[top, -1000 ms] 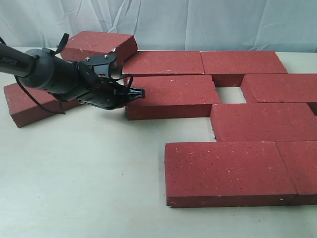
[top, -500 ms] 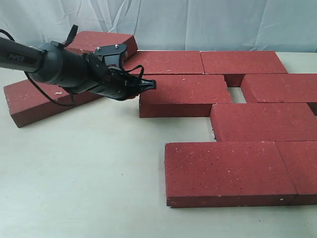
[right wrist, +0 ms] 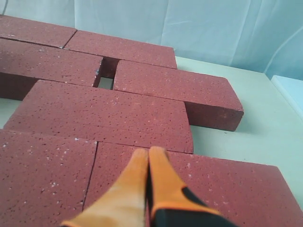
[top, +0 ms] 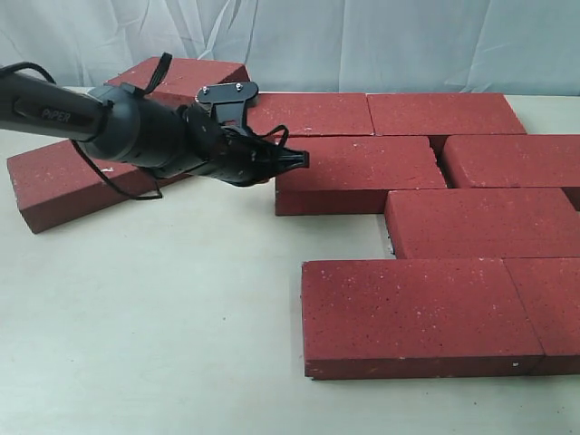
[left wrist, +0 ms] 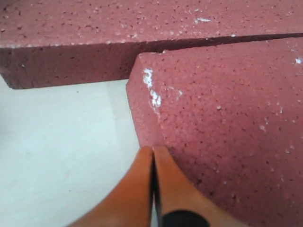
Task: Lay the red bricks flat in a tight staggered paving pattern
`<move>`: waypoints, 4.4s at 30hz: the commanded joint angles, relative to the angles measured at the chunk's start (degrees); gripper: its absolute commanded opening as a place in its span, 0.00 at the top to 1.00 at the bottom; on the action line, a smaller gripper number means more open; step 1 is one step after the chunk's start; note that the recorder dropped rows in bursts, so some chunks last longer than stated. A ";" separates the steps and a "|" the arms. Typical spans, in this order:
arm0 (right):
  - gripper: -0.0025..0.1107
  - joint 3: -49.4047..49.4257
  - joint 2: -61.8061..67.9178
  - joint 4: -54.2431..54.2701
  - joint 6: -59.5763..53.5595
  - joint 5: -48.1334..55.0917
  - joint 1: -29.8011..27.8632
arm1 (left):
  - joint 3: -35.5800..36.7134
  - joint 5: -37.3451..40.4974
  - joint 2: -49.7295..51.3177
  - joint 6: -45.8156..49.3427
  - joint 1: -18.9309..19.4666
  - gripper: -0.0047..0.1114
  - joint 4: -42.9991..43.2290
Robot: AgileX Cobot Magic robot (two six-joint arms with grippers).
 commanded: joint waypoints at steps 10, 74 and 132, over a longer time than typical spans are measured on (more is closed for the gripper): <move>0.98 0.08 -0.37 -0.10 -0.12 -0.49 -0.22 | -0.26 8.72 -2.65 -0.05 4.81 0.96 0.28; 0.98 0.08 -0.37 0.01 -0.12 -0.49 -0.22 | 6.56 22.18 -16.41 -0.04 13.20 0.96 12.40; 0.98 0.08 -0.37 19.11 1.20 -32.41 -0.22 | 19.43 12.06 -30.19 -0.16 27.05 0.96 14.69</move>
